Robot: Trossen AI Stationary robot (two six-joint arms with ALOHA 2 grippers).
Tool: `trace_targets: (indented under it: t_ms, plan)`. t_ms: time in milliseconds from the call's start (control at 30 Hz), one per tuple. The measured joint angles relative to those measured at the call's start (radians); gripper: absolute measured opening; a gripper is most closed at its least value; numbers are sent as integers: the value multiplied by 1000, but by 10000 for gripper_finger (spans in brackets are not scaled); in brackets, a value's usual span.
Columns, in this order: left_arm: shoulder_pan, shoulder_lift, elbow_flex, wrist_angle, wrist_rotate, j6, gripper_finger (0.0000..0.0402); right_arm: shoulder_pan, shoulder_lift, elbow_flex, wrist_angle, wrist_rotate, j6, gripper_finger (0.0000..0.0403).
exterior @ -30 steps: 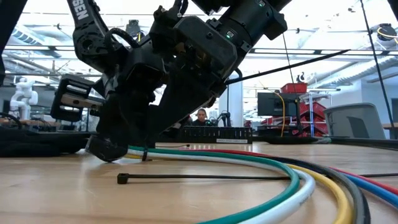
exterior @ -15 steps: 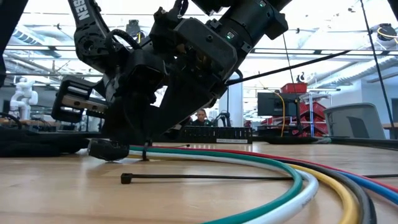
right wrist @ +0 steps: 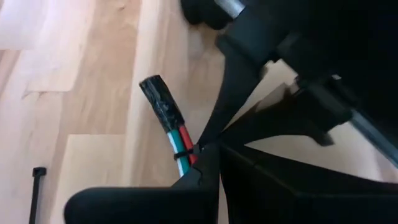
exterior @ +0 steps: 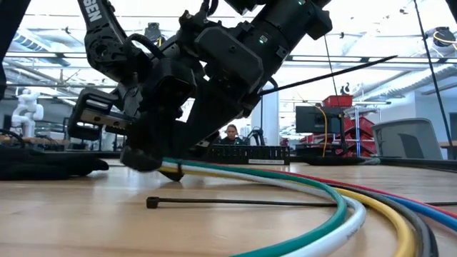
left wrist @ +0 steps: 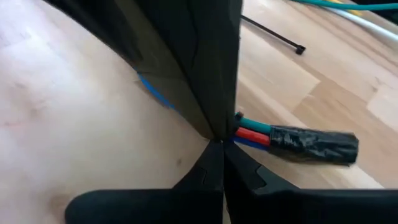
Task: Ziptie cables
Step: Wrap the cable wires using a zip tie
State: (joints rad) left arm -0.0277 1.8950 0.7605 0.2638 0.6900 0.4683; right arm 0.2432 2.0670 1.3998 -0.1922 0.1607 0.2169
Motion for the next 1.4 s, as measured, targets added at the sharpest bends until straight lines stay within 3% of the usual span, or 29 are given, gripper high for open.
trace_targets:
  t_ms: [267, 467, 600, 733, 867, 1067, 1400]
  plan:
    - [-18, 0, 0, -2, -6, 7, 0, -7, -40, 4, -22, 114, -30, 0]
    - [-20, -1, 1, -13, -35, 4, 0, -11, -48, 3, -28, 95, -16, 0]
    - [19, -37, 3, -105, -29, 2, 0, -7, -48, 3, -28, 80, 7, 0]
    - [87, -103, 3, -328, -27, 59, 0, -4, -54, 5, -30, 63, 24, 0]
    - [155, -154, 2, -501, -80, 120, 0, -3, -52, 4, -62, 57, 38, 0]
    - [227, -246, -5, -540, -202, 169, 0, -4, -52, 5, -70, 38, 55, 0]
    - [208, -401, -5, -670, -341, 167, 0, -22, -43, 9, -95, 64, 125, 0]
